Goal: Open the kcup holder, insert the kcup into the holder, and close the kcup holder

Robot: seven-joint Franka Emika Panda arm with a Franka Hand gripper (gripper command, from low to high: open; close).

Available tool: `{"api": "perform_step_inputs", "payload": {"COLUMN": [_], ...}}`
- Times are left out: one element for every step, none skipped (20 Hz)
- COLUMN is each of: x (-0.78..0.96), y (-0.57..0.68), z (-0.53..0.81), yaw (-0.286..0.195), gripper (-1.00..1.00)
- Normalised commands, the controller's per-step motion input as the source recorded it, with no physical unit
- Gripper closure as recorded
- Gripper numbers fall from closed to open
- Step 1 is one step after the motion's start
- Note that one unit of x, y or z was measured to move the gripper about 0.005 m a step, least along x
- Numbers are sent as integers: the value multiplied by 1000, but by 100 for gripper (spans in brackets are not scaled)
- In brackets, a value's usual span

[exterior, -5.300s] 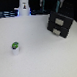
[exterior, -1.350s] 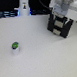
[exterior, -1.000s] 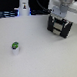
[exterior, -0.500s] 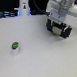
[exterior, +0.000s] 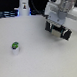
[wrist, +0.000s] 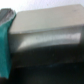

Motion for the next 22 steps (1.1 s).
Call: {"api": "perform_step_inputs", "payload": {"x": [814,794,783,777,780,777,777,777,771,760,717,523,214,0,-20,0,0,0,103,140,149,140], "y": [-337,-340,-351,-354,-351,-351,-354,-351,-351,-340,-340,-326,-229,-9,0,0,0,-177,-180,-91,-111,-231], "z": [43,43,34,29,31,29,31,37,40,46,29,63,0,0,0,0,-34,20,454,397,446,474], "yaw": [-80,-79,-79,-77,-77,-77,-77,-78,-79,-80,-83,-77,-4,0,3,0,0,-41,-141,-210,-236,-238], "gripper": [100,100,100,100,100,100,100,100,100,100,100,100,100,100,-100,-100,-100,-100,-100,-100,-100,-100]}}
